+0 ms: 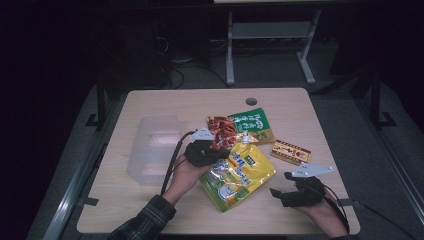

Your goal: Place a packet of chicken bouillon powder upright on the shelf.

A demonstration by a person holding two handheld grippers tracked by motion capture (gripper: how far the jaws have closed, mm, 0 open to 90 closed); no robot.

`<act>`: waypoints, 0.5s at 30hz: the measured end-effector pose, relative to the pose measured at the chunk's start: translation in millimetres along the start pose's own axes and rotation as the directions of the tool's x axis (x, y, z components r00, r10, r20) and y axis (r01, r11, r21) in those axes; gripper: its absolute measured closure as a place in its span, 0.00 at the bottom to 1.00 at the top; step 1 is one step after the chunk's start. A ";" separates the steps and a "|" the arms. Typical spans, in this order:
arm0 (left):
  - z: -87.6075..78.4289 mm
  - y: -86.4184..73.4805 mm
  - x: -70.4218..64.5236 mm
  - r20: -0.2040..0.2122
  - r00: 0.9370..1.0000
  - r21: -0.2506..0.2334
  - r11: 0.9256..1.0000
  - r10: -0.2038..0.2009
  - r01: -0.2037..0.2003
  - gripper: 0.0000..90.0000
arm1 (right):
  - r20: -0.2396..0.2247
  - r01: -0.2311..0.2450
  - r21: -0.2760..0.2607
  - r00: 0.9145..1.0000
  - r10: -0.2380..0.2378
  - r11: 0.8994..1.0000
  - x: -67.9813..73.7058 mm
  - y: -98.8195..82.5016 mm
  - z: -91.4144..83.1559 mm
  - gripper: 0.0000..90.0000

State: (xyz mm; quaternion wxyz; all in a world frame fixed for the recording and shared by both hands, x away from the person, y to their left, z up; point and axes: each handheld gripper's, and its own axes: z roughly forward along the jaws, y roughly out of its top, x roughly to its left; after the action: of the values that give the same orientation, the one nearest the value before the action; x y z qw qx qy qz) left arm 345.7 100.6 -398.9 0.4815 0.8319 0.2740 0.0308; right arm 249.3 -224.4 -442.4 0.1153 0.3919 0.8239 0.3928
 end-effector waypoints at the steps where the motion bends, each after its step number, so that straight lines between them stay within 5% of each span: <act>1: -1.8 1.1 -0.8 0.001 1.000 -0.012 1.000 0.003 -0.003 1.00 | -0.003 0.002 0.001 1.000 -0.002 1.000 0.2 0.1 1.0 0.22; 7: -10.9 8.3 -8.1 0.013 1.000 -0.049 0.998 0.028 -0.028 1.00 | -0.079 -0.023 0.011 0.997 0.024 1.000 2.4 0.4 13.6 0.22; 15: -15.1 10.0 -11.0 0.030 0.999 -0.076 0.997 0.023 -0.020 1.00 | -0.125 -0.047 -0.078 0.992 0.037 0.996 -3.0 13.0 30.6 0.21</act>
State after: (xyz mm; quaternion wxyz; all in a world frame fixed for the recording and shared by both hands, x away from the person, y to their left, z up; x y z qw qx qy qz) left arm 335.8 103.3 -380.3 0.5165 0.8164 0.2563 0.0337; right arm 273.8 -204.5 -453.5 0.0717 0.3790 0.8045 0.4516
